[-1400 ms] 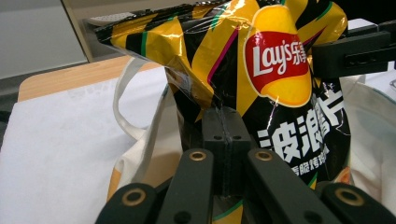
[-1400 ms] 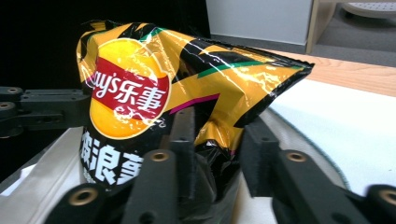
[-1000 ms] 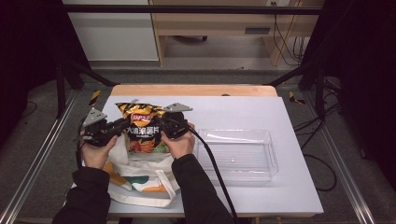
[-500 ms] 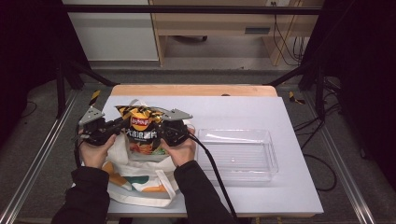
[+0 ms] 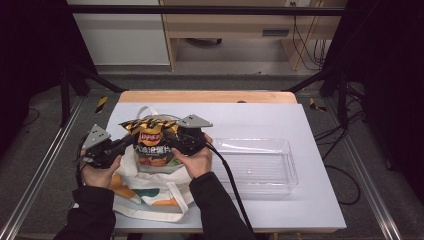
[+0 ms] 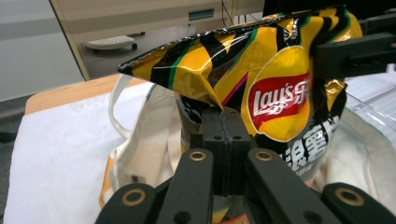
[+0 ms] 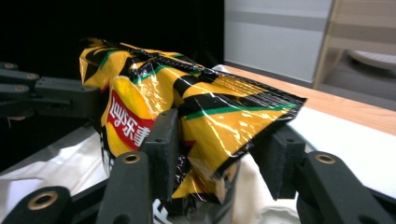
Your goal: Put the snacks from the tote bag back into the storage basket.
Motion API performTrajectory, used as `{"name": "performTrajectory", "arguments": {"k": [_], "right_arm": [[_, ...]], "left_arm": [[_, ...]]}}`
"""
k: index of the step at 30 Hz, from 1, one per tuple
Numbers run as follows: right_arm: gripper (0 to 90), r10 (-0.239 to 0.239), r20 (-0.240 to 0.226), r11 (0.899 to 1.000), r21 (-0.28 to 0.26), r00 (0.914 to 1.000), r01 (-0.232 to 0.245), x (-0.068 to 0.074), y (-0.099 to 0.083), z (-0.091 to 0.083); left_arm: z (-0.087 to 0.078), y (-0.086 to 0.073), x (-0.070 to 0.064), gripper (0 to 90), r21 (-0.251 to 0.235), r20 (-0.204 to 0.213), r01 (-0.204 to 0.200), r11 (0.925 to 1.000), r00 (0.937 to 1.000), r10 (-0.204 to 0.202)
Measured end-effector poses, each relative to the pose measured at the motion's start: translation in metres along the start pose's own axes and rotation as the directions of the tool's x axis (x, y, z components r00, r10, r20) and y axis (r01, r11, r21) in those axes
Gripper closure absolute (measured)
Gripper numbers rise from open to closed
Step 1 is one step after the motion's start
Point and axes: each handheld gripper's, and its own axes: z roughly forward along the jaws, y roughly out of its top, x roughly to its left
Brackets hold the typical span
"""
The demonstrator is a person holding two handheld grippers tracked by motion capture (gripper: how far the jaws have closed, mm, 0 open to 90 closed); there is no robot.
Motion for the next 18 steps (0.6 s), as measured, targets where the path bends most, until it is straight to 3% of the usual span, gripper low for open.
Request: {"name": "performTrajectory", "arguments": {"k": [2,3,6,9,12,15,18], "right_arm": [[60.3,-0.004,-0.006,1.000,0.001,1.0000,0.004,0.001,0.000,0.000],[69.2,-0.001,-0.026,1.000,0.015,0.9997,0.001,0.003,-0.001,0.000],[85.4,-0.025,-0.029,1.000,0.018,0.9993,0.026,0.008,-0.001,-0.002],[87.5,-0.041,-0.021,0.999,0.019,0.9989,0.042,0.009,-0.001,-0.002],[90.0,-0.062,-0.036,0.998,0.021,0.9974,0.063,0.010,-0.001,-0.004],[90.0,-0.068,-0.035,0.997,0.021,0.9971,0.069,0.011,-0.001,-0.005],[90.0,-0.073,-0.034,0.997,0.018,0.9968,0.073,0.012,-0.001,-0.005]], "left_arm": [[-0.004,-0.003,0.000,90.0,-0.001,-0.002,0.005,1.0000,1.0000,-0.005],[-0.005,-0.004,0.000,90.0,-0.001,0.001,0.009,1.0000,1.0000,-0.009],[-0.005,-0.004,0.002,88.4,-0.007,-0.001,0.025,0.9997,0.9997,-0.025],[-0.004,-0.002,0.004,83.2,-0.011,-0.002,0.032,0.9994,0.9995,-0.032],[-0.002,0.003,0.006,59.9,-0.033,-0.016,0.042,0.9986,0.9990,-0.042],[0.001,0.006,0.010,57.6,-0.046,-0.012,0.045,0.9979,0.9989,-0.045],[0.005,0.006,0.014,65.5,-0.034,0.018,0.064,0.9974,0.9978,-0.063]]}}
